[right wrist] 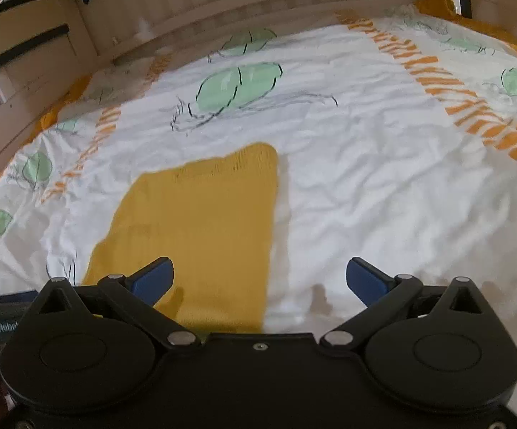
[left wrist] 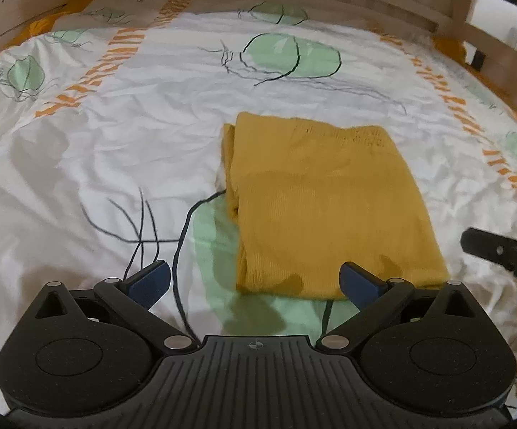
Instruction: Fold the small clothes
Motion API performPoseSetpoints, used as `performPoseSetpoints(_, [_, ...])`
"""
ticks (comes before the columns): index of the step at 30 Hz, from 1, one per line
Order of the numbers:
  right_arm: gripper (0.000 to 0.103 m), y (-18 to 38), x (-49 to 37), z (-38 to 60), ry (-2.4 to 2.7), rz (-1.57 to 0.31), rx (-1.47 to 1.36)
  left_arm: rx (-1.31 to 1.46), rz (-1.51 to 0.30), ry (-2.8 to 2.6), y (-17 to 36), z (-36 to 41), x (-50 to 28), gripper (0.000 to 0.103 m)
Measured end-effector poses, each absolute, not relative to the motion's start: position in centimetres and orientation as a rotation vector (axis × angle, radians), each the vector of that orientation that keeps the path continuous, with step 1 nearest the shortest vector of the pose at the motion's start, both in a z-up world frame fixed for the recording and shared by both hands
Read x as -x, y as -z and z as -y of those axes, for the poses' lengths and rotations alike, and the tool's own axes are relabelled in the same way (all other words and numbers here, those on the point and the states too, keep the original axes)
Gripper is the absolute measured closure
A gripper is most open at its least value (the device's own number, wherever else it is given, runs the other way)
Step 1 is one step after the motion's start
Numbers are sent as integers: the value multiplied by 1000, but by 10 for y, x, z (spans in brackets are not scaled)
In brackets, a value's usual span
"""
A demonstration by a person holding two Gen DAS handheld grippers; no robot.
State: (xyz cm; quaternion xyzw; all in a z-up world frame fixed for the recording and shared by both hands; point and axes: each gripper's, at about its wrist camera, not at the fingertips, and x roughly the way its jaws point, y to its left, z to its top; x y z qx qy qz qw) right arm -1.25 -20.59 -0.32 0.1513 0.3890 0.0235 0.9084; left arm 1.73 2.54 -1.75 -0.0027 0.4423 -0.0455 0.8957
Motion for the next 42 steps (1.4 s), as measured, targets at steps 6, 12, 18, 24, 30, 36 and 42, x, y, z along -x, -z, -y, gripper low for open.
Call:
performPoseSetpoints(6, [1, -1, 26, 204, -52, -804, -282, -41, -923, 51, 13, -19, -12, 1])
performPoseSetpoints(12, [1, -7, 31, 197, -55, -797, -221, -98, -911, -11, 9, -17, -8, 1])
performPoseSetpoints(18, [1, -9, 29, 191, -31, -814, -191, -105, -921, 1, 7, -17, -7, 1])
performPoseSetpoints(24, [1, -13, 29, 185, 21, -814, -147, -57, -945, 30, 10, -21, -9, 2])
performPoseSetpoints(30, [1, -13, 26, 186, -9, -830, -168, -42, -953, 44, 11, -22, -10, 2])
performPoseSetpoints(36, [1, -11, 24, 182, -22, -849, -177, -35, -965, 53, 13, -23, -11, 2])
performPoseSetpoints(42, [1, -11, 23, 182, -28, -856, -184, -26, -974, 64, 14, -23, -12, 2])
